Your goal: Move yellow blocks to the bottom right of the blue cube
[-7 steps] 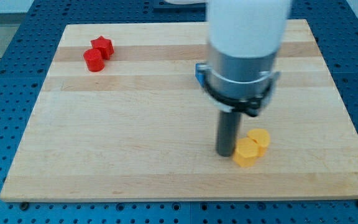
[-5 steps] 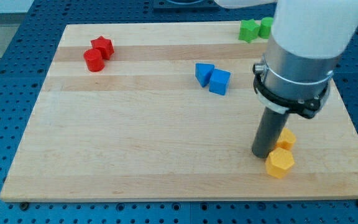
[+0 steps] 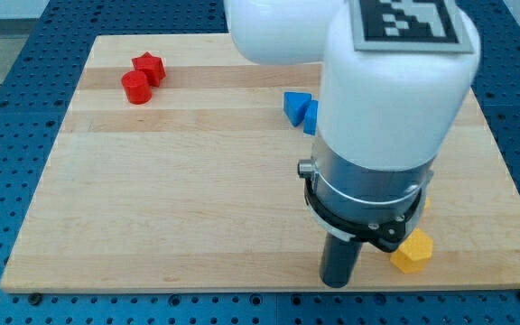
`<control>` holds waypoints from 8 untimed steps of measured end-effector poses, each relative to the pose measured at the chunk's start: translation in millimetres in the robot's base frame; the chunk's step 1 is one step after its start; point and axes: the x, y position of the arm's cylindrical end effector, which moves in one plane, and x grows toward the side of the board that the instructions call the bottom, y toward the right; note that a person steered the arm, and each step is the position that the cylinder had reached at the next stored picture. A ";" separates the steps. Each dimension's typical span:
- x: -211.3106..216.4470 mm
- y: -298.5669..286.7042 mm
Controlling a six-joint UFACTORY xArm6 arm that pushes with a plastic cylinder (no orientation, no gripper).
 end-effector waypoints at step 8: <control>0.3 90.0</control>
